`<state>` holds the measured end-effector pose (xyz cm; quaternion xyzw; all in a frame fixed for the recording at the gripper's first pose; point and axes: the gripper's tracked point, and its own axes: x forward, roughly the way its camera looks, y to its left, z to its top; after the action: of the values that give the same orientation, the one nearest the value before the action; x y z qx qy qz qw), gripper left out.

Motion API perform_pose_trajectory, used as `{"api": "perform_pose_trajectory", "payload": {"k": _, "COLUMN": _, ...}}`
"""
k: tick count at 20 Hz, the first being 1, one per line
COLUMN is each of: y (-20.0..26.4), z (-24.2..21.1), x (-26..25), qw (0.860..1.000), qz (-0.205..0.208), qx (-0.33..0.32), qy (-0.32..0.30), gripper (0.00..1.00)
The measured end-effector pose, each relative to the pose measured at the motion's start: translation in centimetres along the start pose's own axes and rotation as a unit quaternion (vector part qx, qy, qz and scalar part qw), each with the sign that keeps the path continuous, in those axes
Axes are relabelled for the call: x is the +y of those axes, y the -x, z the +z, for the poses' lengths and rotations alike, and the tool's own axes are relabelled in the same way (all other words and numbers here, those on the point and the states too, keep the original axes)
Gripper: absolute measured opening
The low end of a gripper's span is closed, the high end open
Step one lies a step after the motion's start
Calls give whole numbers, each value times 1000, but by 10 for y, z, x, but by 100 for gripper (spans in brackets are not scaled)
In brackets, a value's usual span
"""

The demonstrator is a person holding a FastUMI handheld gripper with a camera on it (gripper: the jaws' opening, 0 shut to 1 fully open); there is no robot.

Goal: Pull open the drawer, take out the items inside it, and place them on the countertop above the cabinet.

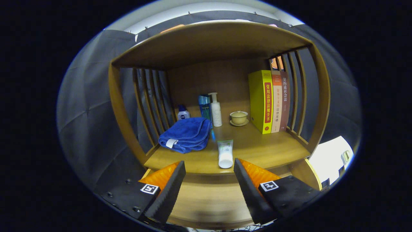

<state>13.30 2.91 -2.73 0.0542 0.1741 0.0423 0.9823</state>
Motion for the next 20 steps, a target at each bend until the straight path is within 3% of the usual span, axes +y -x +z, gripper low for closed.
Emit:
{"api": "perform_pose_trajectory", "payload": {"k": 11, "y": 85, "z": -66, "x": 0, "qw": 1000, "qz": -4, "qx": -5, "qy": 0, "gripper": 99}}
{"api": "perform_pose_trajectory", "payload": {"k": 20, "y": 111, "z": -136, "x": -6, "qw": 999, "qz": -15, "qx": 35, "qy": -25, "gripper": 99}}
